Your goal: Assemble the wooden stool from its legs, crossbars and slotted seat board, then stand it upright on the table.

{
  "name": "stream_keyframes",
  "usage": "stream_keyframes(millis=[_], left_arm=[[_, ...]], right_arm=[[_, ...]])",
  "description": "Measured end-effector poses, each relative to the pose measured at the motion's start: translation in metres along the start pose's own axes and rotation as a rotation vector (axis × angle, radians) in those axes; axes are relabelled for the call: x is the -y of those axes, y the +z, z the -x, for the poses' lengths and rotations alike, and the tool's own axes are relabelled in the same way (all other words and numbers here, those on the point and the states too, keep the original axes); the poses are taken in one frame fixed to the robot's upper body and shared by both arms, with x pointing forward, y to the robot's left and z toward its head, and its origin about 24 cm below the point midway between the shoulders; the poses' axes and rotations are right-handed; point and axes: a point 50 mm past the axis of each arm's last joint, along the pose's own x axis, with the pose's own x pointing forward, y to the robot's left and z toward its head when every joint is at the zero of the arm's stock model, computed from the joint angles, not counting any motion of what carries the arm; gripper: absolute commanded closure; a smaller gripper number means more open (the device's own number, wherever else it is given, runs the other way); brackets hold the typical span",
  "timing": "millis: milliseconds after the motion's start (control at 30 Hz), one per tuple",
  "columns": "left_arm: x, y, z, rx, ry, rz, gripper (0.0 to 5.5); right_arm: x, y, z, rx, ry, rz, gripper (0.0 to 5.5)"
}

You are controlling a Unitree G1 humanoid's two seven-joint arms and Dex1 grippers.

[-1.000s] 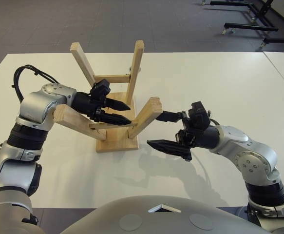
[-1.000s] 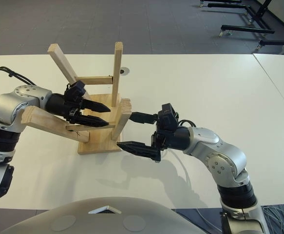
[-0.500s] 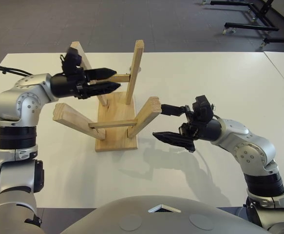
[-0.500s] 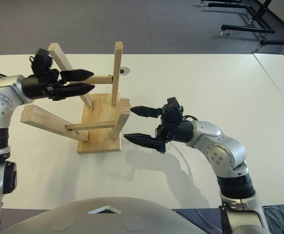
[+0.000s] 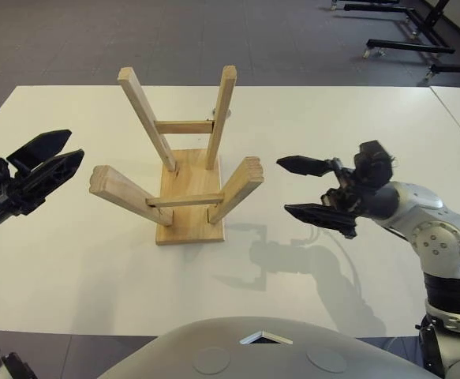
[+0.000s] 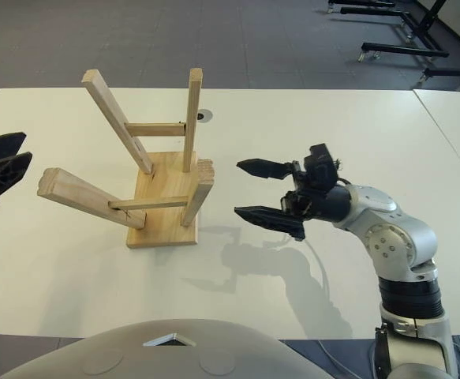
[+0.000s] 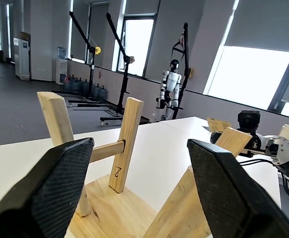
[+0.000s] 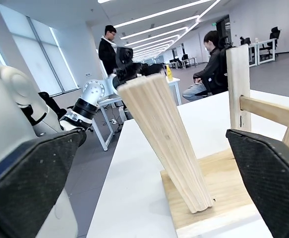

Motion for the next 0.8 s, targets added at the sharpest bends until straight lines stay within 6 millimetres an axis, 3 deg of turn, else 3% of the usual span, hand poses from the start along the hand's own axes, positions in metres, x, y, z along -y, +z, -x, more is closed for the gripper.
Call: stream_keyframes(millis=[400,800], left_arm=[[-0.001,-0.025,-0.003,-0.089,-0.016,0.072,2.05],[-0.001,-0.024,0.001,-0.109,-0.015,0.070,2.05]], right_arm=[[-0.007,0.002,-0.013,0.025,0.097,-0.015,0.13],[-0.011,0.002,-0.016,0.038,0.126,-0.033,0.13]])
